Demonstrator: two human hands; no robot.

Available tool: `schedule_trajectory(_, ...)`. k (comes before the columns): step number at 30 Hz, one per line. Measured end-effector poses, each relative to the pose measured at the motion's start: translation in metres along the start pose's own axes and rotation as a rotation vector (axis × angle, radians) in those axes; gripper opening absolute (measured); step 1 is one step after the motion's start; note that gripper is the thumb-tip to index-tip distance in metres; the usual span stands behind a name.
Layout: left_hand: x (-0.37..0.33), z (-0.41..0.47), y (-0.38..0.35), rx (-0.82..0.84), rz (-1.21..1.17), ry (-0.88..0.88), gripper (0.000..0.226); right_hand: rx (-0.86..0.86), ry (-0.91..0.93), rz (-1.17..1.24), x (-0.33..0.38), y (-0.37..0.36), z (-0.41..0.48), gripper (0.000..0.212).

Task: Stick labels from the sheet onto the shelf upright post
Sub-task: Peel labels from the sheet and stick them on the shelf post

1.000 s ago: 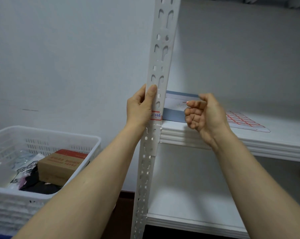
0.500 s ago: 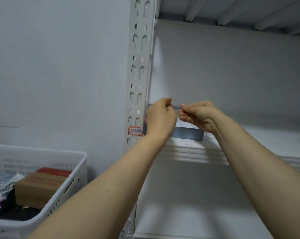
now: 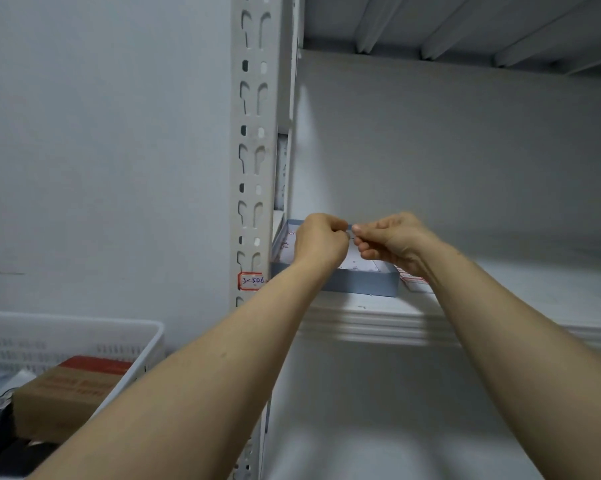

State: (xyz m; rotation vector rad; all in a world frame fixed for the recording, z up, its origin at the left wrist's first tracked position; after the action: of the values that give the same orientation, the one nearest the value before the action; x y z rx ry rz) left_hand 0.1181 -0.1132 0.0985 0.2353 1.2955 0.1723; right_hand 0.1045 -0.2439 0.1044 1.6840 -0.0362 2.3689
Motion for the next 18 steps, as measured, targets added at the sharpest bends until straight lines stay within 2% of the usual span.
schedule_trajectory(3,0.001,0.003,-0.003,-0.006,0.024,-0.002,0.027,-0.075,-0.011,-0.139,-0.002,0.004,0.004,0.027)
schedule_trajectory(6,0.002,0.003,-0.006,-0.006,0.041,0.015,0.029,-0.063,-0.017,-0.233,-0.005,0.005,0.008,0.025)
schedule_trajectory(12,0.004,0.004,-0.006,0.008,0.029,0.050,0.038,0.018,-0.097,-0.129,-0.013,0.003,0.013,0.044)
schedule_trajectory(15,0.005,0.004,-0.005,0.004,0.030,0.055,0.037,0.045,-0.088,-0.146,-0.012,0.002,0.014,0.040)
schedule_trajectory(18,0.003,0.001,-0.003,-0.005,0.064,0.034,0.035,0.056,-0.008,-0.284,-0.008,0.001,0.014,0.028)
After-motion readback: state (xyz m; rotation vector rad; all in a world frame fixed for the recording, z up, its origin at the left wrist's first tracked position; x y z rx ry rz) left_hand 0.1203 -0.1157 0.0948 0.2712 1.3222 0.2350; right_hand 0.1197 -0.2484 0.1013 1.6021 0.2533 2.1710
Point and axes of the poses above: each hand's wrist, its own z-axis towards the middle knuckle, its own y-axis out of the back of the hand, x = y × z, the point moved 8 cm from there along z, towards the middle knuckle, and after that the axes turned 8 degrees about y, right-handed, at the moved point
